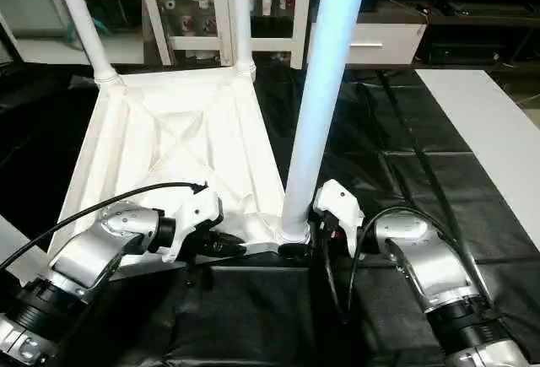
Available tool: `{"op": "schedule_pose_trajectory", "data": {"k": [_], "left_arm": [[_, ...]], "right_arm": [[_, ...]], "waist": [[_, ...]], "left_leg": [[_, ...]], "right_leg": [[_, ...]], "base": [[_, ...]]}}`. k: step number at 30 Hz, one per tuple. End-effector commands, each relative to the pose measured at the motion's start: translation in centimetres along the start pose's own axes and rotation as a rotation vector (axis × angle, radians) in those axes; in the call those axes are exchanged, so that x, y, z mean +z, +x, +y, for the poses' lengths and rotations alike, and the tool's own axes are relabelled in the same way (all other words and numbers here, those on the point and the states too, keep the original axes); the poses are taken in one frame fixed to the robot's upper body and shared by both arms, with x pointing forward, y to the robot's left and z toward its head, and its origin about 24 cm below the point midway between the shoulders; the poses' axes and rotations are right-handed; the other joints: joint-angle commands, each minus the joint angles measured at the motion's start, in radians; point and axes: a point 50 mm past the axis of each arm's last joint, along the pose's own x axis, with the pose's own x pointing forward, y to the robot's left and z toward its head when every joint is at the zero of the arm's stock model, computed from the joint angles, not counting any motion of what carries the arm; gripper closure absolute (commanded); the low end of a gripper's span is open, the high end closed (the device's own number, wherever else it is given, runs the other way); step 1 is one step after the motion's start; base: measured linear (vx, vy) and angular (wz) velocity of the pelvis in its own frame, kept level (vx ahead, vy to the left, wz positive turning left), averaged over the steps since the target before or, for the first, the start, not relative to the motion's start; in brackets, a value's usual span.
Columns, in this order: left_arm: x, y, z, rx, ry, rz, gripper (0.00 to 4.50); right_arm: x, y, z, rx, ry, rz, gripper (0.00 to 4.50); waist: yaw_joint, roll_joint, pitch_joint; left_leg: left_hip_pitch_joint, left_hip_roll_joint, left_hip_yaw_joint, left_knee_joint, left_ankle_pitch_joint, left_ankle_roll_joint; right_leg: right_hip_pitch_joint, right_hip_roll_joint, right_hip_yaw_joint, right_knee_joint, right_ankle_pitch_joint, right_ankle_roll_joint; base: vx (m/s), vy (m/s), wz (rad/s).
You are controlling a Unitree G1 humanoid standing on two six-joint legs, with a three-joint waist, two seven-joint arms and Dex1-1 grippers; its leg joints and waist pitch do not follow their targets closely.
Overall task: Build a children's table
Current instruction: Rotate leg to tighten
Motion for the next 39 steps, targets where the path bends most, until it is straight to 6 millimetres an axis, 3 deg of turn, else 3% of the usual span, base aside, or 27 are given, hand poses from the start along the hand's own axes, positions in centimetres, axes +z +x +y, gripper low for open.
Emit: {"op": "schedule_pose_trajectory", "data": {"k": [1, 12, 20, 22, 26, 28, 29, 30, 33, 34, 36, 39], "left_arm": [[-0.4, 0.9, -1.0, -0.079, -0.008, 0.025, 4.5], [-0.5, 0.8, -1.1, -0.081, -0.015, 0.032, 4.5], [-0.8, 0.9, -1.3, -0.077, -0.025, 0.036, 4.5], [-0.7, 1.4, -0.6, -0.011, -0.034, 0.033, 4.5], [-0.4, 2.4, 0.6, 0.108, -0.06, 0.021, 4.5], [-0.2, 2.9, 1.1, 0.16, -0.075, 0.014, 4.5], [0.0, 3.6, 1.6, 0.213, -0.089, 0.011, 4.5], [0.1, 3.8, 1.7, 0.23, -0.092, 0.013, 4.5], [0.5, 4.6, 2.3, 0.3, -0.118, 0.01, 4.5], [0.9, 5.3, 2.9, 0.371, -0.143, 0.012, 4.5], [1.1, 5.8, 3.6, 0.458, -0.162, 0.018, 4.5], [1.4, 6.4, 4.4, 0.572, -0.169, 0.038, 4.5]], "right_arm": [[0.7, 0.5, 0.1, 0.026, -0.009, -0.027, 1.12], [0.7, 0.6, 0.3, 0.046, 0.003, -0.041, 1.45], [0.6, 1.0, 0.4, 0.034, 0.023, -0.059, 1.47], [0.6, 1.9, -0.7, -0.127, 0.071, -0.096, 1.47], [0.1, 3.1, -1.4, -0.264, 0.174, -0.147, 1.52], [0.1, 3.7, -1.6, -0.322, 0.2, -0.164, 1.53], [0.2, 4.5, -1.7, -0.392, 0.228, -0.182, 1.53], [0.3, 4.9, -1.7, -0.417, 0.239, -0.187, 1.53], [0.4, 5.8, -1.9, -0.517, 0.281, -0.195, 1.54], [0.7, 6.7, -2.1, -0.608, 0.311, -0.198, 1.54], [1.0, 7.6, -2.2, -0.682, 0.343, -0.2, 1.55], [1.9, 9.3, -1.9, -0.734, 0.284, -0.15, 1.76]], "waist": [[-0.002, -0.012, -0.052], [-0.004, -0.016, -0.052], [-0.005, -0.011, -0.053], [-0.007, -0.011, -0.052], [-0.019, -0.01, -0.041], [-0.019, -0.007, -0.042], [-0.025, -0.009, -0.039], [-0.028, -0.009, -0.042], [-0.032, -0.009, -0.041], [-0.035, -0.01, -0.042], [-0.039, -0.004, -0.044], [-0.039, -0.006, -0.047]], "left_leg": [[0.011, 0.059, -0.026, -0.07, -0.127, 0.091], [0.012, 0.059, -0.026, -0.069, -0.134, 0.084], [0.013, 0.059, -0.026, -0.067, -0.128, 0.088], [0.011, 0.057, -0.024, -0.067, -0.134, 0.085], [0.021, 0.054, -0.031, -0.079, -0.293, 0.005], [0.021, 0.054, -0.034, -0.081, -0.309, -0.006], [0.021, 0.052, -0.033, -0.082, -0.334, -0.018], [0.019, 0.052, -0.039, -0.084, -0.338, -0.027], [0.023, 0.051, -0.037, -0.084, -0.347, -0.027], [0.018, 0.049, -0.038, -0.084, -0.342, -0.025], [0.019, 0.047, -0.042, -0.084, -0.346, -0.033], [0.019, 0.046, -0.038, -0.083, -0.326, -0.02]], "right_leg": [[0.039, -0.055, 0.037, -0.055, -0.063, -0.284], [0.038, -0.053, 0.037, -0.055, -0.083, -0.279], [0.039, -0.053, 0.036, -0.053, -0.067, -0.287], [0.036, -0.053, 0.037, -0.055, -0.077, -0.288], [0.027, -0.053, 0.036, -0.078, -0.317, -0.234], [0.027, -0.054, 0.036, -0.081, -0.349, -0.214], [0.02, -0.053, 0.037, -0.089, -0.386, -0.191], [0.022, -0.055, 0.035, -0.087, -0.392, -0.182], [0.015, -0.053, 0.037, -0.09, -0.39, -0.176], [0.019, -0.053, 0.036, -0.09, -0.388, -0.175], [0.016, -0.056, 0.034, -0.093, -0.409, -0.166], [0.014, -0.052, 0.035, -0.093, -0.349, -0.177]], "base": [[0.0, 0.0, 0.0], [0.0, 0.0, 0.0], [0.0, 0.0, 0.0], [0.0, 0.0, 0.0], [0.0, 0.0, 0.0], [0.0, 0.0, 0.0], [0.0, 0.0, 0.0], [0.0, 0.0, 0.0], [0.0, 0.0, 0.0], [0.0, 0.0, 0.0], [0.0, 0.0, 0.0], [0.0, 0.0, 0.0]]}}
